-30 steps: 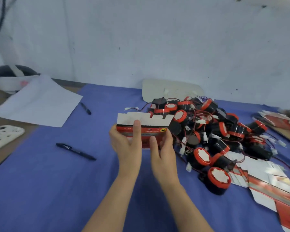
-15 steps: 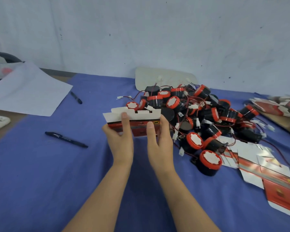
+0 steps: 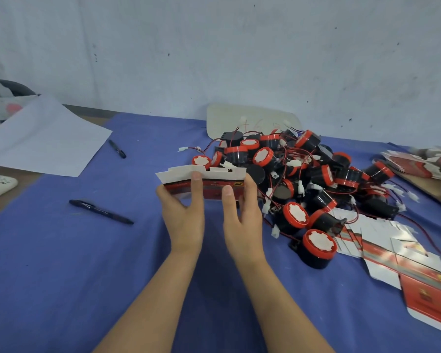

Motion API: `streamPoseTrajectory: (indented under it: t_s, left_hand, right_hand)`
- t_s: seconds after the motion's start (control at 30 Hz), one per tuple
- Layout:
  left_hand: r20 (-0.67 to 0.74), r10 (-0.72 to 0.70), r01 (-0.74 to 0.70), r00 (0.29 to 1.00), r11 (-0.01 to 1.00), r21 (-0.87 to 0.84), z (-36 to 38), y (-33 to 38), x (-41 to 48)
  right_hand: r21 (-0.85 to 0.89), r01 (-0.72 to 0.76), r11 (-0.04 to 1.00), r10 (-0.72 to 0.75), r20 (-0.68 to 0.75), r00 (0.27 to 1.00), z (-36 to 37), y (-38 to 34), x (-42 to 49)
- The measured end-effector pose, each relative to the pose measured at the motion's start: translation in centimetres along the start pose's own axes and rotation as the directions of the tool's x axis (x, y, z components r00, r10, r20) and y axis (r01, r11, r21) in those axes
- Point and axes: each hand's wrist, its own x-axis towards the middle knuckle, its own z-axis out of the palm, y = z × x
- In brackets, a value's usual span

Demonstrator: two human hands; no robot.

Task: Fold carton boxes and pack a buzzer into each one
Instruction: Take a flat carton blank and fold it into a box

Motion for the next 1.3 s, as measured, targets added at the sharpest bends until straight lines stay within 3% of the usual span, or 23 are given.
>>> streamPoseTrajectory:
  t_s: [0.23,0.57,0.7,0.83,1.03,1.13,1.3]
  left_hand:
    - [0.039,-0.026,0.029,0.999,0.997,-0.066,-0.2,0.5,0.2]
    - [-0.01,-0.018,0.019,1.0,0.997,0.08,0.1,0.2,0.1]
    - [0.186,0.04,-0.057,0.982,0.995,0.085,0.1,0.3,-0.5]
    - [0.454,0.007,-0.006,0.891,1.0,-0.004,0.8,0.6,-1.6]
    - [0.373,0.017,0.053,0.928,0.983,-0.175,0.6,1.6,-1.1]
    - [0.39,0.016,0.074,0.921,0.973,-0.216,0.5,1.8,-0.9]
    - [0.361,-0.12,0.214,0.925,0.949,-0.232,0.3,1.8,-0.6]
  right_hand:
    - [0.077,-0.039,0.996,0.041,-0.018,0.999,-0.4,0.5,0.4]
    - [0.059,-0.035,0.998,0.035,-0.008,0.999,-0.4,0.4,0.3]
    - [0.027,-0.045,0.999,0.044,0.031,0.999,0.0,0.2,0.4]
    - [0.083,-0.062,0.995,0.057,0.057,0.997,0.0,0.3,0.5]
    - [0.097,-0.146,0.985,0.146,0.007,0.989,-1.3,-0.7,1.3]
    - [0.137,-0.202,0.97,0.191,0.091,0.977,-2.0,-1.2,1.5]
    - [0.228,-0.323,0.919,0.284,0.188,0.94,-2.5,-1.3,1.8]
